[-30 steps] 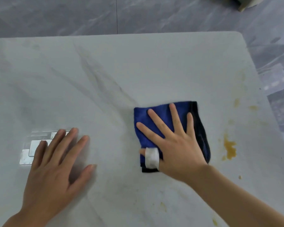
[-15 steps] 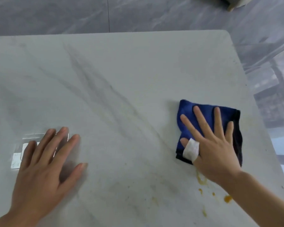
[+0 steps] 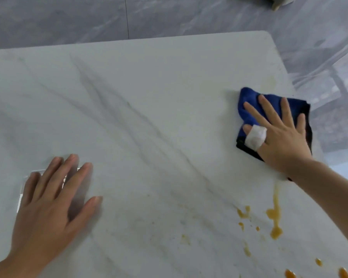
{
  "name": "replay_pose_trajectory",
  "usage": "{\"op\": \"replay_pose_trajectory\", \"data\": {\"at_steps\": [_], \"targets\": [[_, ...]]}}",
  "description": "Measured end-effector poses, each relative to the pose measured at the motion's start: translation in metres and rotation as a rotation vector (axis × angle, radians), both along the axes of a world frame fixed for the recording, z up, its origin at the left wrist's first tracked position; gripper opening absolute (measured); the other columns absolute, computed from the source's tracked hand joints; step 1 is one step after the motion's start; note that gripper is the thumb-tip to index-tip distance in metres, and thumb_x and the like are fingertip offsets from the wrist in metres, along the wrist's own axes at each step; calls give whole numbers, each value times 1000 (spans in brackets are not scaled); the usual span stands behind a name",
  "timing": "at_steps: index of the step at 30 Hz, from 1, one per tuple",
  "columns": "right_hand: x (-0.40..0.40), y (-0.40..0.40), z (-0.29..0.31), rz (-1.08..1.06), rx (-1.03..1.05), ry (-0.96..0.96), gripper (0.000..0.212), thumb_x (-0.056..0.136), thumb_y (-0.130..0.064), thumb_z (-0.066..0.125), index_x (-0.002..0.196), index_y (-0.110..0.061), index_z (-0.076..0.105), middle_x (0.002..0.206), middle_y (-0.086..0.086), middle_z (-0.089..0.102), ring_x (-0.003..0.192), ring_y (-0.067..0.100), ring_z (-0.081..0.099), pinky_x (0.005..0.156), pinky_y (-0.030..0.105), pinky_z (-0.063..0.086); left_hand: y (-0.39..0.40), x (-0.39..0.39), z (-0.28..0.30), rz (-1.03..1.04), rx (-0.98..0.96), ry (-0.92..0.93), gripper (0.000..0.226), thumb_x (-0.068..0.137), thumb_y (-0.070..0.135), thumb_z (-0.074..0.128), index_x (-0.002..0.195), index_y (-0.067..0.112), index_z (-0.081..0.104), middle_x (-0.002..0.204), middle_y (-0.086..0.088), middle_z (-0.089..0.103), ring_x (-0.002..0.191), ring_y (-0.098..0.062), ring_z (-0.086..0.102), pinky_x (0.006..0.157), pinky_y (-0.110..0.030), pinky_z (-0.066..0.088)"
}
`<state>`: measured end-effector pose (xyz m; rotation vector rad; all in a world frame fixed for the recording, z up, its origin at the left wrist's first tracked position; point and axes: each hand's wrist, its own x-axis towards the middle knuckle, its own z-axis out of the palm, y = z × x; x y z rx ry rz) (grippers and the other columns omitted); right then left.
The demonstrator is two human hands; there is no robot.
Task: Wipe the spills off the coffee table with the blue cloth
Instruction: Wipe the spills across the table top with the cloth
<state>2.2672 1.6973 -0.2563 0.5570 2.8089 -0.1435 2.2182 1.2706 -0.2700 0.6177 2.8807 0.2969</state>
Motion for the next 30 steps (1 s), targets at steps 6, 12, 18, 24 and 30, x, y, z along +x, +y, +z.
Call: {"op": "replay_pose_trajectory", "data": {"at_steps": [6,12,18,24,30], "targets": [[87,-61,8,92,-16,-25,61,88,-65,4,146,-45,4,155,-8,0,143,36,-5,108,66,8,7,0,4,-36,14,53,73,88,68,19,134,19,46,146,-8,39,138,-26,27,107,-52,20],[64,-110,4,344,-38,-5,57,88,-55,29,143,-39,27,152,-1,30,136,48,22,99,72,21,6,1,3,-23,0,43,74,87,70,18,136,22,45,149,-4,36,140,-23,24,109,-50,19],[27,-58,-6,182,29,68,50,87,-68,0,129,-59,-26,153,-20,-15,143,28,-18,111,61,-3,2,0,-1,-26,-17,65,72,85,71,18,136,25,42,150,-3,34,141,-22,23,110,-46,16],[56,-73,-2,102,-20,22,53,86,-61,-1,135,-55,-21,148,-20,-23,140,26,-27,111,55,-12,4,0,2,-31,-9,115,71,88,68,20,136,21,44,147,-8,38,137,-26,28,108,-51,21],[81,-95,10,404,23,90,52,94,-49,28,143,-33,27,152,-3,23,138,45,17,100,70,24,8,1,2,-44,-8,123,73,89,66,19,134,15,47,145,-12,41,136,-28,29,107,-54,23]]}}
